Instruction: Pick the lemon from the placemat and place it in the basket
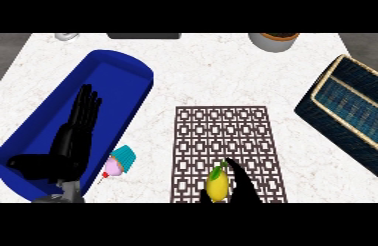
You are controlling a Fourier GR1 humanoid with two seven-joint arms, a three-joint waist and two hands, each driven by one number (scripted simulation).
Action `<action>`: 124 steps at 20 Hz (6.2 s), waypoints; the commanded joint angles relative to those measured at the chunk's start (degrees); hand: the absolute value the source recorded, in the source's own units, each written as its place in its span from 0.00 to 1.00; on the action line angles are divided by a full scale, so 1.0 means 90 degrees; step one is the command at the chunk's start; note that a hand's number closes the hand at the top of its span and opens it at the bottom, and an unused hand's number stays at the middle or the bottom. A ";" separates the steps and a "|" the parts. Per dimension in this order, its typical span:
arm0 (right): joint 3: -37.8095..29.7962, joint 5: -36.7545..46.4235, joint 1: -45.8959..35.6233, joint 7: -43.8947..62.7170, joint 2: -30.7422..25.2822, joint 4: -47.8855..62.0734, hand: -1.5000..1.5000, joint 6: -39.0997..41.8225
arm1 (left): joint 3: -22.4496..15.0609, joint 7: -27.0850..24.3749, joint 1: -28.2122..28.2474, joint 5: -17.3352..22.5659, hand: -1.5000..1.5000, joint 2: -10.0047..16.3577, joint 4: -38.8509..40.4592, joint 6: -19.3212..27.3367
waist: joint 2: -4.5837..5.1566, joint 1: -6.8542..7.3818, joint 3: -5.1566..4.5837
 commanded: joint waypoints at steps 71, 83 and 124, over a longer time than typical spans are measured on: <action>-0.5998 0.0834 -0.3930 -0.0110 -0.1349 -0.2185 1.00 0.6086 | 0.0513 0.0039 0.0110 -0.0096 0.50 -0.0111 -0.0008 -0.0351 | -0.0027 -0.0076 -0.0001; -0.6734 0.0226 -0.2629 -0.1434 -0.1604 -0.1459 1.00 0.5158 | 0.0219 -0.0405 0.0410 -0.0308 0.50 -0.0494 0.0044 -0.0412 | -0.0005 -0.0014 0.0000; -0.8106 -0.0323 -0.1730 -0.2209 -0.1924 -0.1814 0.00 0.2793 | 0.0572 -0.0028 0.0440 -0.0307 0.50 -0.0369 -0.0270 -0.0856 | -0.0011 -0.0014 -0.0001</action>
